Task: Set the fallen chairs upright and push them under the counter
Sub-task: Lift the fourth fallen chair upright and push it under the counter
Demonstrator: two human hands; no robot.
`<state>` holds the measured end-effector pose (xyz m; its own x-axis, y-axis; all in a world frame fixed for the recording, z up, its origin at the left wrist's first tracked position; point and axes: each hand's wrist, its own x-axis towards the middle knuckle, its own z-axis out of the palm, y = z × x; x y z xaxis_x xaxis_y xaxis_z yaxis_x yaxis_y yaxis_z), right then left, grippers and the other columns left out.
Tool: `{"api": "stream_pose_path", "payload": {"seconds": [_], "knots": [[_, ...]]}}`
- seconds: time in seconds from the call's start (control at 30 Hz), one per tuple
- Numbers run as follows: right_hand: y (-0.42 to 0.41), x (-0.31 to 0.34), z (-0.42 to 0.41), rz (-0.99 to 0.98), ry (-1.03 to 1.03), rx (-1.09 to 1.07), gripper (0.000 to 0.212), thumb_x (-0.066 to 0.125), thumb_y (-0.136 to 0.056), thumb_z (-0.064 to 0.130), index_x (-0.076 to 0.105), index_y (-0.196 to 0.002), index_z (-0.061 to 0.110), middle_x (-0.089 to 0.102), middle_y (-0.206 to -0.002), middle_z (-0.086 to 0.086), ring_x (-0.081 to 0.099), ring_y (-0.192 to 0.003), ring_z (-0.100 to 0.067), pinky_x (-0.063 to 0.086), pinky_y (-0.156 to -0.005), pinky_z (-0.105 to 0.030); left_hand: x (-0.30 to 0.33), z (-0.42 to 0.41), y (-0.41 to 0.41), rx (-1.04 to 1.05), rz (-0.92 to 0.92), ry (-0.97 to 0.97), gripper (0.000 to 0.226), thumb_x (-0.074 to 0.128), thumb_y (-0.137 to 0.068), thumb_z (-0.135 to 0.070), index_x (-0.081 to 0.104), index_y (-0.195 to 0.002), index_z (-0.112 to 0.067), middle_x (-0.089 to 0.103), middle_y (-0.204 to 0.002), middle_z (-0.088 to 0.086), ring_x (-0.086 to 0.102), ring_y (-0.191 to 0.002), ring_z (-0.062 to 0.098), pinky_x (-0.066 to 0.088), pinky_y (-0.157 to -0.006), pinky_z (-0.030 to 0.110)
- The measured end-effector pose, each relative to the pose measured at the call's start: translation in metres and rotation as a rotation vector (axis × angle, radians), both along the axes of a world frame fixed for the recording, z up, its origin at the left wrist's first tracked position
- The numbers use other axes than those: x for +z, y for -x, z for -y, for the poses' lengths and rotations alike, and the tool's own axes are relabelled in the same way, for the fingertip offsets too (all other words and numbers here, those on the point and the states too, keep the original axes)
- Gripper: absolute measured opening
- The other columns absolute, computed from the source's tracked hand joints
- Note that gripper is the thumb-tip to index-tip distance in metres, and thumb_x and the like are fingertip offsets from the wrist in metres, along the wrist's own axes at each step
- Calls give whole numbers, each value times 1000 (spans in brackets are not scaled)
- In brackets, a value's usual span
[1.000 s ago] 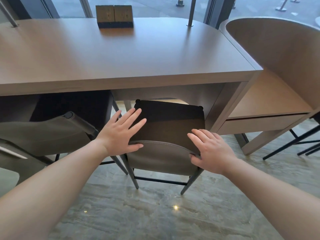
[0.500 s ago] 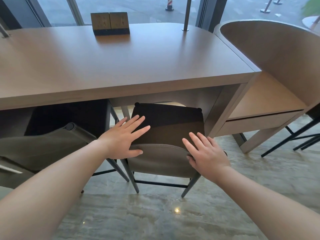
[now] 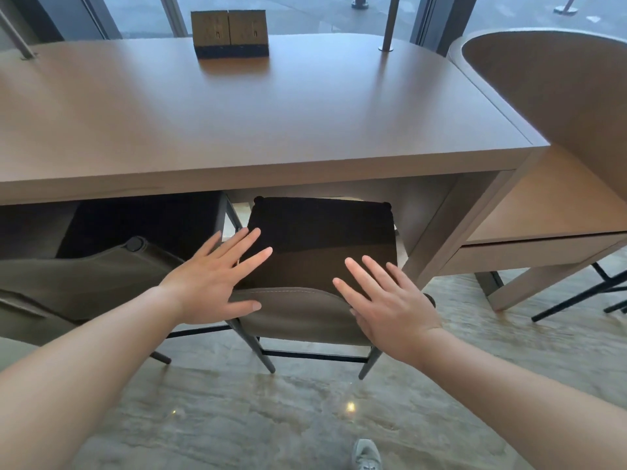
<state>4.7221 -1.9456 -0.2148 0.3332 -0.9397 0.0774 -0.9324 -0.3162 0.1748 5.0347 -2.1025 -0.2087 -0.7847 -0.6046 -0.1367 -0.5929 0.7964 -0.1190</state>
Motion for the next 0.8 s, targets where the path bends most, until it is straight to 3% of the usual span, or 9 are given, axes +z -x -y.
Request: {"api": "stream_pose_path", "payload": {"seconds": [0.33, 0.63, 0.8], "knots": [[36, 4, 48, 1, -138, 118, 65, 46, -93, 48, 32, -151, 26, 25, -161, -11, 22, -148, -31, 27, -115, -54, 0, -2, 15, 115, -21, -11, 89, 11, -82, -88, -24, -150, -42, -27, -162, -3, -26, -147, 12, -3, -122, 46], [41, 9, 81, -41, -171, 217, 68, 48, -91, 48, 28, -151, 24, 22, -161, -15, 22, -147, -35, 26, -114, -55, 2, 0, 10, 199, 12, -9, 90, 11, -82, -87, -20, -151, -39, -21, -164, -2, -25, -148, 11, -4, -123, 43], [55, 9, 95, -39, -222, 291, 70, 41, -91, 52, 18, -154, 30, 10, -164, -11, 8, -151, -32, 15, -119, -53, 2, -1, 18, 232, 22, 0, 90, 10, -82, -87, -20, -151, -38, -21, -164, -1, -24, -148, 12, -3, -123, 43]]}}
